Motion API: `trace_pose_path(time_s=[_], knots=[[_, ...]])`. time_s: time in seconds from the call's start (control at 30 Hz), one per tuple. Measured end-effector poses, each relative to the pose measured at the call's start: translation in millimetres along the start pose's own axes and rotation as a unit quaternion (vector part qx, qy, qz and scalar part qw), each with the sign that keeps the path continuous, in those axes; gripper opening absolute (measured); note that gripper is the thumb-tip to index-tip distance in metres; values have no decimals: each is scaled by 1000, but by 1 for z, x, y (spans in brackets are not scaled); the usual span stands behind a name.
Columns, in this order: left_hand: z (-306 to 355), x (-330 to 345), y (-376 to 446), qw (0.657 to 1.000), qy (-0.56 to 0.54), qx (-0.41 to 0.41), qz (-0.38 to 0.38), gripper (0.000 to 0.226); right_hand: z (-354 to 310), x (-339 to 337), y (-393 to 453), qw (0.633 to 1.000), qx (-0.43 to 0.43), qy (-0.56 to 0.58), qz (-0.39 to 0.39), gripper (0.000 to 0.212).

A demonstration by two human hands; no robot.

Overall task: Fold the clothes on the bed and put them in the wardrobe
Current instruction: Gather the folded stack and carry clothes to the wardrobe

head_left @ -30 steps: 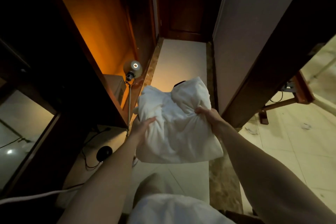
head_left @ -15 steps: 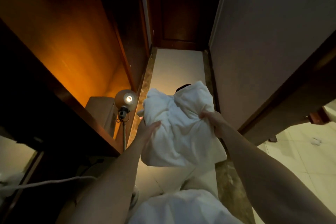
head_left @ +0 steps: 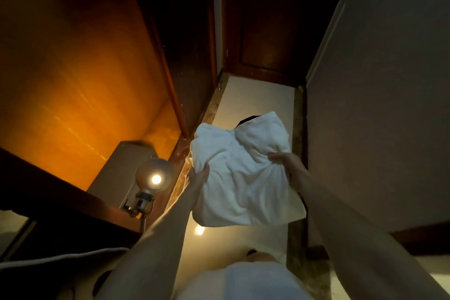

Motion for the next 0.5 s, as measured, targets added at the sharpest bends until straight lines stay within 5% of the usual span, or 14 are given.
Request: trace_pose_path(time_s=[0.3,0.5], knots=[[-27,9,167,986,-137,-56,71,102,-105,54,114,998,-2,-22,-65,31],[57,6,178,977,-173,-52,112,91,-140,119,200,993,21,-49,-105,41]])
Point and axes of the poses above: each hand's wrist, its own y-axis towards the middle knuckle, its own x-axis out of the palm, z = x × y, the point moved 10 cm from there along y, towards the middle knuckle, and after that the axes turned 8 degrees about y, right-handed, at the moved point
